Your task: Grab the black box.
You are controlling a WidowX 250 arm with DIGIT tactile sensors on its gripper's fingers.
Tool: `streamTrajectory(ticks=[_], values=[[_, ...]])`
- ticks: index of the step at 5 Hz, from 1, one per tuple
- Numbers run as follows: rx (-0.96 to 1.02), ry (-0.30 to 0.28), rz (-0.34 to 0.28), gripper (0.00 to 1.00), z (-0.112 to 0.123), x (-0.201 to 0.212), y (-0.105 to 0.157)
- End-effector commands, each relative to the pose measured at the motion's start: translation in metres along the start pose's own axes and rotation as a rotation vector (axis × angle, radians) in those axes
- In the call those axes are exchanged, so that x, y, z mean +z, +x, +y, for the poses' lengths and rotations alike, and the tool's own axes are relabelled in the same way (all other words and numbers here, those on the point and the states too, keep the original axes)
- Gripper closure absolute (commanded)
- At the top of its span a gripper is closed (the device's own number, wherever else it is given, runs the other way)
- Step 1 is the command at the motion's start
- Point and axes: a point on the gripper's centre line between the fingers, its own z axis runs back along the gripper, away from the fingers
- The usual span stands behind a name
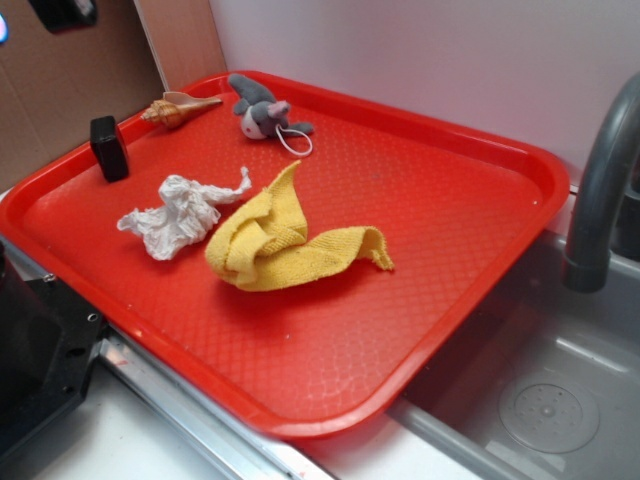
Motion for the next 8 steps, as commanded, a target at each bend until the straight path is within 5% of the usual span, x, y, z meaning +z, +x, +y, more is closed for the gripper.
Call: streamTrajectory(ticks=[1, 4, 8], values=[[0.193, 0.026, 0.012, 0.0, -0.007, -0.052, 0.04], [0.185, 0.035, 0.025, 0.0, 0.006, -0.073, 0.079], [0.17, 0.09, 0.008, 0.0, 0.032, -0.076, 0.078]])
